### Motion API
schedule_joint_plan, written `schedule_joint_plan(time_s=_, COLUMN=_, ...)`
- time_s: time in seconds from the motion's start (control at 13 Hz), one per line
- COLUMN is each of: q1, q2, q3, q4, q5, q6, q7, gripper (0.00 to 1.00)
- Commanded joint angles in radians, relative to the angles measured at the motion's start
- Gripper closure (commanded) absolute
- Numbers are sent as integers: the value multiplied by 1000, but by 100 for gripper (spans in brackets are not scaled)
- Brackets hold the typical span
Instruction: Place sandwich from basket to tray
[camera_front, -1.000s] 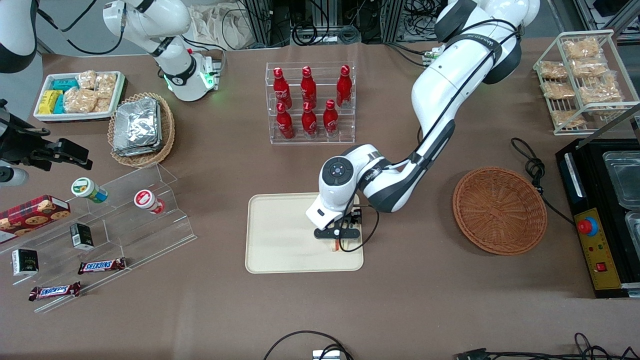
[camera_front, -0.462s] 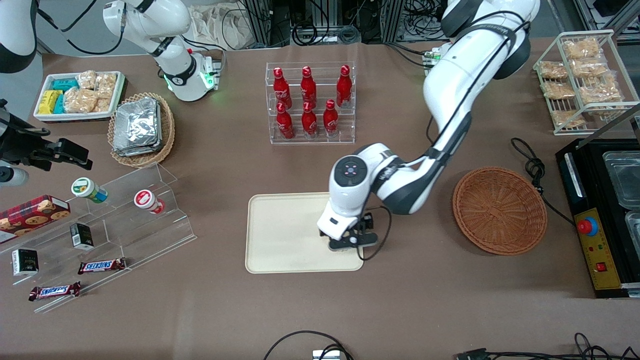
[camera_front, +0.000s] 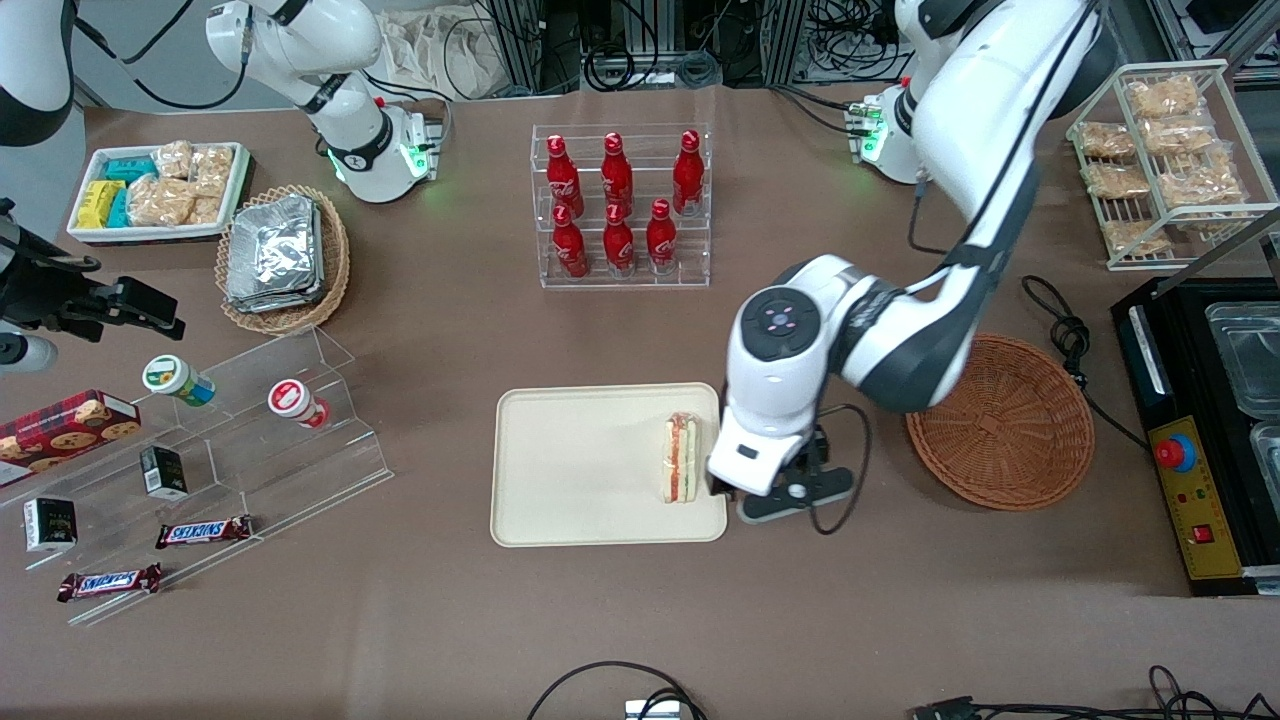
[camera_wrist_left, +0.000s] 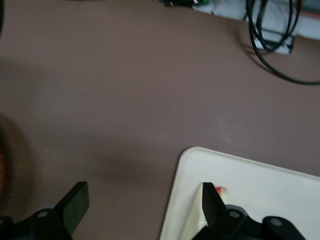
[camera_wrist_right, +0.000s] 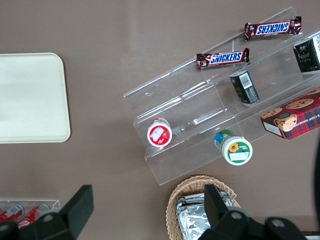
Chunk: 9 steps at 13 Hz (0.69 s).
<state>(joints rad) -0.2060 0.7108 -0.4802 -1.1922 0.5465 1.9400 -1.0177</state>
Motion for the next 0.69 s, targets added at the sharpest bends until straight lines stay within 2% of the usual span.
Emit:
schedule_joint_plan(time_s=0.0, q1=60, q2=-69, q3=-5, q4=-9, q5=-29, q6=-68, q7=83, gripper=0)
schedule_joint_plan(time_s=0.62, q1=224, q2=-209, q3=-3, q4=-18, q5=-186, q6=-189, q7=393, gripper=0)
